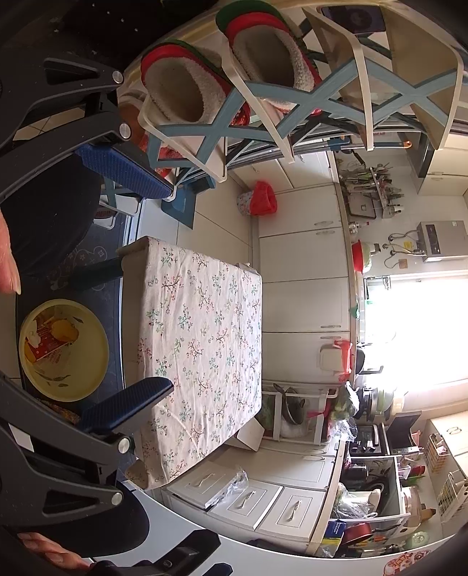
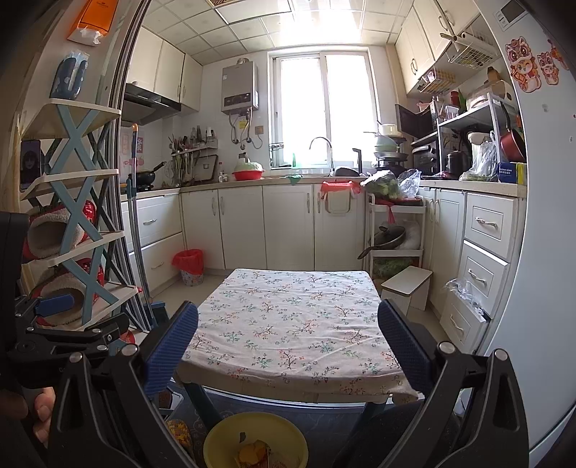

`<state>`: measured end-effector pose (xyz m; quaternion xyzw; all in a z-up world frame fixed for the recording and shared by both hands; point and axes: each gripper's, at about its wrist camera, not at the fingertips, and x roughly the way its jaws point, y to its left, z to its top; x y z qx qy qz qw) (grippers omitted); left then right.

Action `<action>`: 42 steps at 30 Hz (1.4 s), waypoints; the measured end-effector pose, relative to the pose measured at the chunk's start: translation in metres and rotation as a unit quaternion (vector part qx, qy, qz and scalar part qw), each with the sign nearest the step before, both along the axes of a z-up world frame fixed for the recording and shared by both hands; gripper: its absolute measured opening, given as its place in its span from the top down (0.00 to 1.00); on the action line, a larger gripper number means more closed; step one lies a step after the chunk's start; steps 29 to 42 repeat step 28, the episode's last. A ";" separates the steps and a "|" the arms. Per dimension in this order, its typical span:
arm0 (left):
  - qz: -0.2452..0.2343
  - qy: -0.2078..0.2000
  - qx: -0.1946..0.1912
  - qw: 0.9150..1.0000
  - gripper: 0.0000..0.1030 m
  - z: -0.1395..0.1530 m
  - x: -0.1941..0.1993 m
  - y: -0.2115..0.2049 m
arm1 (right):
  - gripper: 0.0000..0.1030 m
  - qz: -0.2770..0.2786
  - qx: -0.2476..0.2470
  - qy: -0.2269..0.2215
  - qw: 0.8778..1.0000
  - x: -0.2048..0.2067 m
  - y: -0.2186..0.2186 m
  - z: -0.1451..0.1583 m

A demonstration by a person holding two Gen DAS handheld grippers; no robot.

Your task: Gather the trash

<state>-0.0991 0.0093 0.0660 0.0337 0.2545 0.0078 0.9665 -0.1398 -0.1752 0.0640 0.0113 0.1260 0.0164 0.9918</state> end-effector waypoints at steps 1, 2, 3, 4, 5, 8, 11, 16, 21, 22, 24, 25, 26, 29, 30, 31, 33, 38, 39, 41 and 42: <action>0.000 0.000 0.000 1.000 0.08 0.000 0.000 0.000 | 0.07 0.000 0.000 0.000 1.000 0.000 0.000 0.000; -0.001 0.000 0.000 1.000 0.08 0.000 0.000 0.000 | 0.07 0.000 0.001 -0.001 1.000 0.000 0.000 0.000; -0.001 0.001 -0.001 1.000 0.08 0.000 0.000 0.000 | 0.07 0.000 0.000 0.000 1.000 0.000 0.000 0.000; -0.001 0.001 -0.001 1.000 0.08 0.001 -0.001 0.000 | 0.07 0.000 0.000 0.000 1.000 0.000 0.000 0.000; -0.002 0.002 -0.004 1.000 0.08 0.001 -0.001 0.001 | 0.07 0.000 0.000 0.000 1.000 0.000 0.000 0.000; -0.006 0.004 -0.012 1.000 0.08 0.001 -0.001 0.002 | 0.07 0.000 0.000 0.000 1.000 0.000 0.000 0.000; -0.017 0.005 -0.023 1.000 0.08 0.001 -0.002 0.004 | 0.07 0.000 0.000 0.000 1.000 0.000 0.000 0.000; -0.025 -0.010 -0.037 0.999 0.08 -0.002 -0.006 0.008 | 0.07 0.003 0.000 0.003 1.000 -0.002 0.001 -0.002; -0.028 0.002 -0.034 0.999 0.08 -0.003 0.000 0.007 | 0.07 0.004 -0.001 0.001 1.000 -0.003 0.001 -0.002; -0.028 0.008 -0.034 0.999 0.08 -0.004 0.003 0.007 | 0.07 0.004 -0.003 0.000 1.000 -0.004 0.001 -0.002; -0.028 0.017 -0.029 0.999 0.08 -0.007 0.010 0.006 | 0.07 0.006 -0.006 -0.001 1.000 -0.003 0.000 -0.002; -0.028 0.019 -0.027 0.999 0.08 -0.008 0.012 0.004 | 0.07 0.005 -0.011 -0.002 1.000 -0.002 0.000 -0.004; -0.026 0.023 -0.023 0.999 0.08 -0.011 0.015 0.002 | 0.07 0.004 -0.013 -0.002 1.000 -0.001 -0.001 -0.005; -0.028 0.032 -0.016 0.999 0.08 -0.019 0.022 -0.003 | 0.07 -0.001 -0.013 0.003 1.000 0.005 -0.004 -0.011; -0.028 0.032 -0.016 0.999 0.08 -0.019 0.022 -0.003 | 0.07 -0.001 -0.013 0.003 1.000 0.005 -0.004 -0.011; -0.028 0.032 -0.016 0.999 0.08 -0.019 0.022 -0.003 | 0.07 -0.001 -0.013 0.003 1.000 0.005 -0.004 -0.011; -0.028 0.032 -0.016 0.999 0.08 -0.019 0.022 -0.003 | 0.07 -0.001 -0.013 0.003 1.000 0.005 -0.004 -0.011; -0.028 0.032 -0.016 0.999 0.08 -0.019 0.022 -0.003 | 0.07 -0.001 -0.013 0.003 1.000 0.005 -0.004 -0.011; -0.028 0.032 -0.016 0.999 0.08 -0.019 0.022 -0.003 | 0.07 -0.001 -0.013 0.003 1.000 0.005 -0.004 -0.011; -0.028 0.032 -0.016 0.999 0.08 -0.019 0.022 -0.003 | 0.07 -0.001 -0.013 0.003 1.000 0.005 -0.004 -0.011; -0.028 0.032 -0.016 0.999 0.08 -0.019 0.022 -0.003 | 0.07 -0.001 -0.013 0.003 1.000 0.005 -0.004 -0.011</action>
